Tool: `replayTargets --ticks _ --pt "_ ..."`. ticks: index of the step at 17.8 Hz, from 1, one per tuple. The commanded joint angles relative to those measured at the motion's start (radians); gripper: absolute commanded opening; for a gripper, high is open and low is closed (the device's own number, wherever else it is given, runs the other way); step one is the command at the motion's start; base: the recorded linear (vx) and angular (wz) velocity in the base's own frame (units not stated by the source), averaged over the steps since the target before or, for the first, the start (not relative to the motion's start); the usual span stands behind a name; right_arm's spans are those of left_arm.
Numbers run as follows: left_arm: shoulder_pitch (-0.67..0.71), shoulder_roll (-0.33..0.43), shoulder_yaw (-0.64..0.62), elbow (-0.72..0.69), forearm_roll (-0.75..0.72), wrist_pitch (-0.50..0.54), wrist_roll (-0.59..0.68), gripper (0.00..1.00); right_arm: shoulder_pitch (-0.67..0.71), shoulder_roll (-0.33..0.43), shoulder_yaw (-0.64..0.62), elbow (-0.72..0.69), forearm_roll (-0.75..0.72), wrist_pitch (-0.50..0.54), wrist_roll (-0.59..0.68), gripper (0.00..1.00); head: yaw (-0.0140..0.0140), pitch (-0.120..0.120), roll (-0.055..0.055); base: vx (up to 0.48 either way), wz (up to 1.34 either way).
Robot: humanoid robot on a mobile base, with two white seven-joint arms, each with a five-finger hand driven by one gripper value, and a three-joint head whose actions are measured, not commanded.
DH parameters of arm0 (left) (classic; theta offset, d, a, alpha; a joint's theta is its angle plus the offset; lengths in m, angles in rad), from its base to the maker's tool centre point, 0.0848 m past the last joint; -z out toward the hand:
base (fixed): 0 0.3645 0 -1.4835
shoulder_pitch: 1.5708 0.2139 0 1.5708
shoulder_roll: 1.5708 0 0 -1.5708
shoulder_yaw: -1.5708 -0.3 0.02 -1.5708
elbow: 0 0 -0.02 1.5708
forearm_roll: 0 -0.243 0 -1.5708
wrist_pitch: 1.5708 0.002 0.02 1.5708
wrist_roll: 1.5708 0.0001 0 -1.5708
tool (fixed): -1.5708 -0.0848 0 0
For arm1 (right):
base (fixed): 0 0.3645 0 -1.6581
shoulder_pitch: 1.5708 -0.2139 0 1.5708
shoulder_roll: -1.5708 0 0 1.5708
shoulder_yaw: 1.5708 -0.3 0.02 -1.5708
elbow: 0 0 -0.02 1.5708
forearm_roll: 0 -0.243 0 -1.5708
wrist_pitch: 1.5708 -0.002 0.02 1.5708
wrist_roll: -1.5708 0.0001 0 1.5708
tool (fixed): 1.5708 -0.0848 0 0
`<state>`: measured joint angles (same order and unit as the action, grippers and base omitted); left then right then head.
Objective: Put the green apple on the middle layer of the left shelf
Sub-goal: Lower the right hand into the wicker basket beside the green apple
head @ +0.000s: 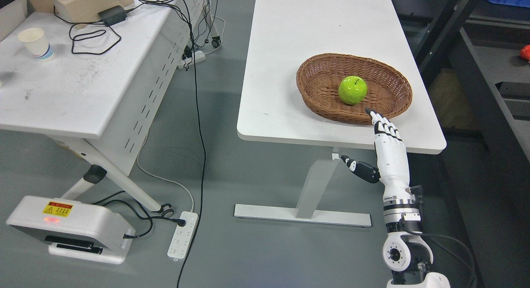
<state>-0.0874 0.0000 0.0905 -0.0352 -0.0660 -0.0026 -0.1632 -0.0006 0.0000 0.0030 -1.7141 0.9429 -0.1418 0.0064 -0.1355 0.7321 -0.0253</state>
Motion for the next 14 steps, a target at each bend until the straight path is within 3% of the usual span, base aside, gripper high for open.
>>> replayTargets --ticks 1,14 --pt "0.0 0.017 0.0 0.0 0.0 0.001 0.001 1.0 -0.059 -0.017 0.018 0.004 -0.09 -0.007 0.108 0.99 0.0 0.0 0.0 0.222 -0.15" --pt "0.0 0.017 0.0 0.0 0.0 0.001 0.001 1.0 -0.122 -0.017 0.06 0.073 -0.115 -0.007 0.119 0.99 0.0 0.0 0.0 0.205 -0.09"
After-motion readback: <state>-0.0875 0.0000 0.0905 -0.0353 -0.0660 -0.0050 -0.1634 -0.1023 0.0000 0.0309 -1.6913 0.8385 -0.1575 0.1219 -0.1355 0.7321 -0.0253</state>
